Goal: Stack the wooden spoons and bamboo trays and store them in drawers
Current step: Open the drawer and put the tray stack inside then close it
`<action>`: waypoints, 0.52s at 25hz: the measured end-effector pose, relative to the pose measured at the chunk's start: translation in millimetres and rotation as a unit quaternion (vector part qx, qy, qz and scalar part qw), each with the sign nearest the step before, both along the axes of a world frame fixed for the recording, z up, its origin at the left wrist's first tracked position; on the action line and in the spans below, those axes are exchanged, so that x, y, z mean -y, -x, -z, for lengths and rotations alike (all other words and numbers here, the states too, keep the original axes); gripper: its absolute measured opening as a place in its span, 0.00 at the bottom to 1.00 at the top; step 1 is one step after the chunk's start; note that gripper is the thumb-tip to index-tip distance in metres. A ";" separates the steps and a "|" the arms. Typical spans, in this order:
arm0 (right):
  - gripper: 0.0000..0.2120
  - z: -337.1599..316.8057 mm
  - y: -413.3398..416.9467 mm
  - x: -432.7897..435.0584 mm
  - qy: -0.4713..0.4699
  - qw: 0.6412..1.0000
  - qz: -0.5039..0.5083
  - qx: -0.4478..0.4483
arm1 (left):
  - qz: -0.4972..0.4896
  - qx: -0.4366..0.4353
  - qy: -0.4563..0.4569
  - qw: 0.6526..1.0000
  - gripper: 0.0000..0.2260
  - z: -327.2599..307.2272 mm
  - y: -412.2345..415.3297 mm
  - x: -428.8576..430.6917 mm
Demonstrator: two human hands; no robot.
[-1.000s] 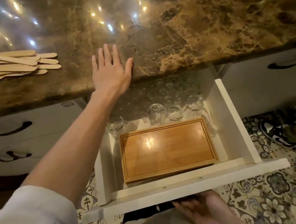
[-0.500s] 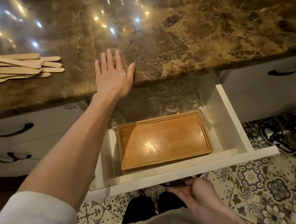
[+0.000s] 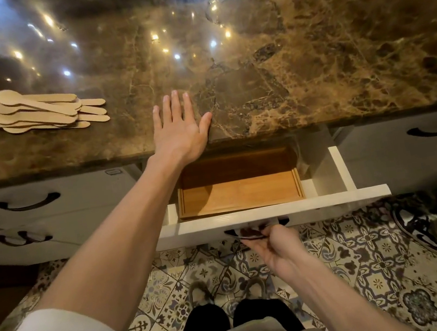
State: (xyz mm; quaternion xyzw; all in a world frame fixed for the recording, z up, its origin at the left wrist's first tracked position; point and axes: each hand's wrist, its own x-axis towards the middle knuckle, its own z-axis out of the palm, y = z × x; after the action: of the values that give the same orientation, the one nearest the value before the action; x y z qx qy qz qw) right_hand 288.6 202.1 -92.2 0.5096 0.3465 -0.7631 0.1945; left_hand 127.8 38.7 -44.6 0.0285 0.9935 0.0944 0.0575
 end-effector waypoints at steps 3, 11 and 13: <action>0.22 -3.2 22.8 2.8 -0.001 1.000 0.006 -0.007 | -0.007 -0.001 0.004 1.000 0.30 0.7 0.9 -1.1; 0.22 -1.7 76.0 10.3 -0.006 0.999 0.017 -0.035 | -0.018 -0.030 0.013 0.999 0.30 5.3 3.0 -2.5; 0.22 -1.6 87.5 11.9 -0.006 0.999 0.012 -0.031 | -0.021 -0.043 0.016 0.999 0.30 7.2 3.0 -2.9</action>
State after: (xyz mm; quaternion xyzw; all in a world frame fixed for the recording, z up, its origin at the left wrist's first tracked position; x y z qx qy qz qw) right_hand 201.1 190.2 -90.6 0.4909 0.3512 -0.7786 0.1714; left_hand 124.8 41.5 -51.8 0.0112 0.9968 0.0786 0.0135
